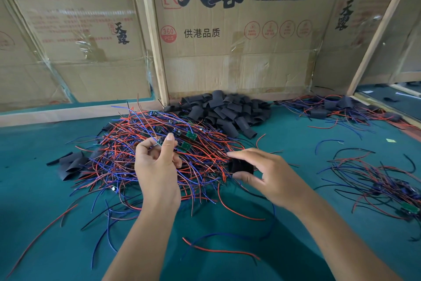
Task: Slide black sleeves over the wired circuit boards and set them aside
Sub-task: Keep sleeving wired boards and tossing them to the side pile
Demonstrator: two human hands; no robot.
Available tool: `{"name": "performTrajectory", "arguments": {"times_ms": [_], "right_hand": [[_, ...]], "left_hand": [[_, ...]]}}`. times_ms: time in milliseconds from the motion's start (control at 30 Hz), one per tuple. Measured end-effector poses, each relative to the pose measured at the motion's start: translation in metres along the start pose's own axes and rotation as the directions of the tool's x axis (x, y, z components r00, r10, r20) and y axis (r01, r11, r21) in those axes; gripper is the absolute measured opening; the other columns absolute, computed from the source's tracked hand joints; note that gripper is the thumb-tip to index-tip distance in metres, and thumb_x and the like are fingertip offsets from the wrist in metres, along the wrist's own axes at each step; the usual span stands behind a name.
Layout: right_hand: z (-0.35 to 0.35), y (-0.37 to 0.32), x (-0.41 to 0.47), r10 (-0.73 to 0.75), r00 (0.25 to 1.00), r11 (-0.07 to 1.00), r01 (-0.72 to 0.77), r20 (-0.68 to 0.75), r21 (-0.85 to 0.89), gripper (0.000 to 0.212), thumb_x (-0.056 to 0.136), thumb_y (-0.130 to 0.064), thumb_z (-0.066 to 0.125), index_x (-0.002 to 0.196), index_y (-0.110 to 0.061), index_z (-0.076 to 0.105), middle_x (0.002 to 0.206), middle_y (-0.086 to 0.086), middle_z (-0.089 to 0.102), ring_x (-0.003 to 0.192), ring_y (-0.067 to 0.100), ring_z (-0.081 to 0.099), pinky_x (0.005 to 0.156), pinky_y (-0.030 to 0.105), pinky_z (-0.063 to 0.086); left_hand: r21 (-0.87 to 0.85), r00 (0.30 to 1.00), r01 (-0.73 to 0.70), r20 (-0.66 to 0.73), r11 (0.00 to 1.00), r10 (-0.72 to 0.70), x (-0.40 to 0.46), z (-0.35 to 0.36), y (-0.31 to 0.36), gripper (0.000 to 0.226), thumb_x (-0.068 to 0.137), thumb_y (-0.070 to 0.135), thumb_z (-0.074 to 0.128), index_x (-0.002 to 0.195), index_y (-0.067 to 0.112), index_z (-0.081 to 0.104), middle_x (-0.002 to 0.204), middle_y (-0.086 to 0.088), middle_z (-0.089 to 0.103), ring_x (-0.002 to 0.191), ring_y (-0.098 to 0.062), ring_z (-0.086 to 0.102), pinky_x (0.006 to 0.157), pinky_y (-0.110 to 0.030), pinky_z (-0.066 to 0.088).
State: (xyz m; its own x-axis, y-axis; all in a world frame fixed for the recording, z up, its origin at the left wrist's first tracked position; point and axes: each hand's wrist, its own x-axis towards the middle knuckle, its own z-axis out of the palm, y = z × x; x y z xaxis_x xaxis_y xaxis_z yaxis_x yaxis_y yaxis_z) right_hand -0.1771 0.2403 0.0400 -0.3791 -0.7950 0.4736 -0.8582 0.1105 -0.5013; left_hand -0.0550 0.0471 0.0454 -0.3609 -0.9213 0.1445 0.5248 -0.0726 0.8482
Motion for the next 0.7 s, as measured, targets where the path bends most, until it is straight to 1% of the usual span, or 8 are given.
{"name": "performTrajectory", "arguments": {"times_ms": [100, 167, 333, 500, 600, 700], "right_hand": [[0.000, 0.003, -0.001, 0.027, 0.998, 0.999, -0.028, -0.052, -0.023, 0.047, 0.092, -0.043, 0.064, 0.135, -0.023, 0.060, 0.124, -0.012, 0.064, 0.115, 0.002, 0.058, 0.097, 0.015, 0.043], [-0.002, 0.006, -0.001, 0.048, 0.997, 0.998, -0.050, -0.068, -0.026, 0.045, 0.093, -0.044, 0.064, 0.134, -0.026, 0.059, 0.122, -0.016, 0.063, 0.113, 0.001, 0.059, 0.093, 0.017, 0.045], [-0.005, 0.007, -0.002, 0.033, 0.998, 0.998, -0.036, -0.061, -0.046, 0.044, 0.094, -0.044, 0.062, 0.134, -0.027, 0.060, 0.122, -0.016, 0.064, 0.111, -0.001, 0.059, 0.090, 0.019, 0.047], [-0.002, 0.003, 0.000, 0.017, 0.999, 0.997, -0.021, -0.046, -0.080, 0.044, 0.093, -0.044, 0.060, 0.132, -0.022, 0.063, 0.123, -0.010, 0.066, 0.113, 0.007, 0.061, 0.095, 0.027, 0.048], [0.001, 0.000, 0.000, -0.008, 0.999, 0.992, 0.002, -0.045, -0.130, 0.043, 0.093, -0.043, 0.061, 0.131, -0.021, 0.064, 0.122, -0.008, 0.067, 0.109, 0.010, 0.060, 0.095, 0.030, 0.046], [0.004, -0.001, 0.000, -0.059, 0.990, 0.977, 0.031, -0.126, -0.210, 0.040, 0.091, -0.038, 0.067, 0.125, -0.017, 0.069, 0.117, -0.003, 0.071, 0.105, 0.009, 0.055, 0.093, 0.028, 0.041]], "left_hand": [[0.061, 0.999, -0.045, 0.025, 0.997, 0.043, -0.003, 0.002, -0.002, 0.022, 0.095, 0.013, 0.068, 0.094, 0.019, 0.047, 0.092, -0.017, 0.054, 0.048, -0.012, 0.049, 0.050, -0.026, 0.044], [0.099, 0.997, -0.079, 0.030, 0.992, 0.076, -0.003, 0.001, -0.002, 0.021, 0.094, 0.014, 0.069, 0.095, 0.020, 0.048, 0.093, -0.017, 0.051, 0.049, -0.012, 0.050, 0.050, -0.024, 0.046], [0.144, 0.992, -0.122, 0.046, 0.982, 0.116, -0.003, 0.000, 0.001, 0.020, 0.094, 0.017, 0.069, 0.096, 0.022, 0.050, 0.084, -0.011, 0.046, 0.050, -0.012, 0.051, 0.050, -0.023, 0.046], [0.155, 0.990, -0.126, 0.079, 0.980, 0.114, -0.009, 0.005, 0.002, 0.018, 0.095, 0.016, 0.069, 0.102, 0.016, 0.052, 0.082, -0.009, 0.047, 0.051, -0.013, 0.052, 0.051, -0.026, 0.047], [0.135, 0.988, -0.097, 0.135, 0.986, 0.079, -0.018, 0.013, 0.001, 0.015, 0.095, 0.013, 0.067, 0.107, 0.016, 0.058, 0.082, -0.008, 0.047, 0.053, -0.014, 0.054, 0.055, -0.028, 0.048], [0.052, 0.961, 0.025, 0.273, 0.998, -0.039, -0.029, 0.020, 0.001, 0.009, 0.098, 0.009, 0.060, 0.104, 0.013, 0.065, 0.080, -0.007, 0.061, 0.058, -0.014, 0.058, 0.057, -0.025, 0.052]]}}
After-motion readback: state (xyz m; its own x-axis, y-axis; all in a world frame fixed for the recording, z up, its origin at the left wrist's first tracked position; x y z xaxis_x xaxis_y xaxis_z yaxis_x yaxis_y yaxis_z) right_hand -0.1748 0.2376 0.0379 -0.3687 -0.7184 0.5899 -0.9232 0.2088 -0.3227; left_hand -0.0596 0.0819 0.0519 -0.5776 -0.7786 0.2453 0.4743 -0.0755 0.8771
